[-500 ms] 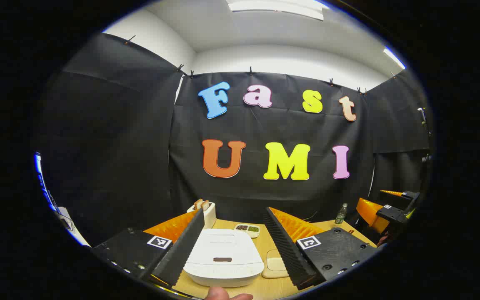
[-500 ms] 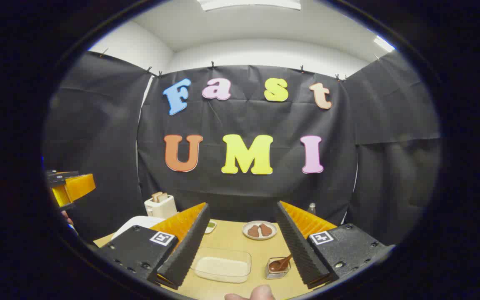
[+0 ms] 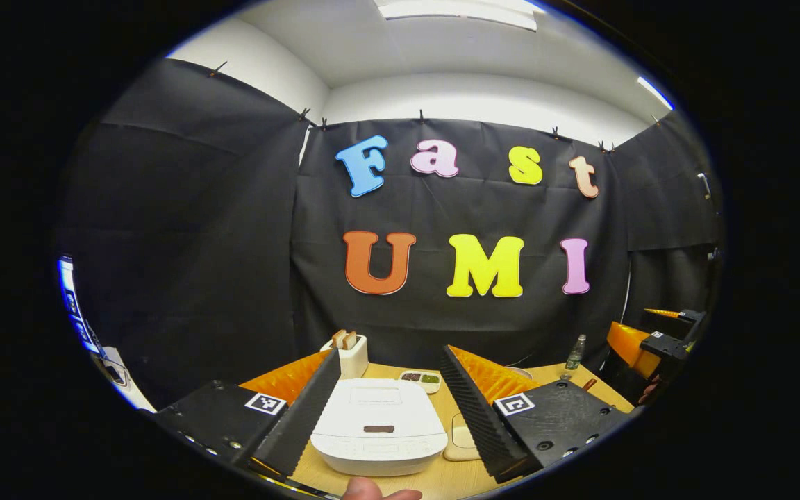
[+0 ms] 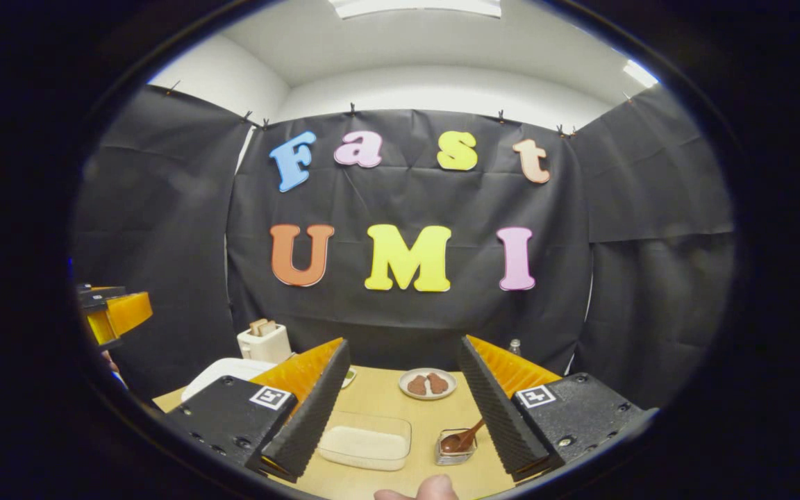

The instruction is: Close the left gripper, press the button to open the rice cooker; take a wooden spoon from the chopstick holder with the right hand, scoop a spoonful of rice and pour it into the rice cooker, then put the wooden spoon back into the chopstick holder.

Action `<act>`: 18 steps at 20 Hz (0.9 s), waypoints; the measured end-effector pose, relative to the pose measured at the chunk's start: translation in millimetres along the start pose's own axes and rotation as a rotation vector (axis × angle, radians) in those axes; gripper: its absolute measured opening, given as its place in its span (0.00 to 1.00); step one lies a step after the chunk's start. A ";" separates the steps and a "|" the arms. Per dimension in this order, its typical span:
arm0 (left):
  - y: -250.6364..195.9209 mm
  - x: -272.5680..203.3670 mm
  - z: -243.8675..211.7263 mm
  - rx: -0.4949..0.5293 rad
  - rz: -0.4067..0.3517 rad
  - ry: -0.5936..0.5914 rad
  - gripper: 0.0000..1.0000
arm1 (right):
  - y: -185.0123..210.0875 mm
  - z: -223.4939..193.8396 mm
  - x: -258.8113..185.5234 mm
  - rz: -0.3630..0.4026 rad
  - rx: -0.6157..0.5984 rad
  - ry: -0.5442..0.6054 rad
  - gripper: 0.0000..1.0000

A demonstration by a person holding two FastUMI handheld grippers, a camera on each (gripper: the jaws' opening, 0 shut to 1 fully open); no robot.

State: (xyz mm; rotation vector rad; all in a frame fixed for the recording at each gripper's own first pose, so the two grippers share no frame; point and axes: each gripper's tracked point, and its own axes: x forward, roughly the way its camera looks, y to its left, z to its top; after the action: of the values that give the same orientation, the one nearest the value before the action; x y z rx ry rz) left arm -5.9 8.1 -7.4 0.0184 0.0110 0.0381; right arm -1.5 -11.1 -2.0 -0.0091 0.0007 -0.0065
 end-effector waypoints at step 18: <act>2.3 -1.4 -17.5 0.021 0.025 0.037 0.94 | -5.7 -10.7 4.0 -0.011 0.004 0.001 1.00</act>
State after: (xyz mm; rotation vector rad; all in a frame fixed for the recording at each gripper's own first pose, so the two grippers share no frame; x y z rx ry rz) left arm -7.6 10.7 -24.9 0.0392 0.0484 0.0630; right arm 2.4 -16.9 -12.6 -0.0050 0.0019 -0.0175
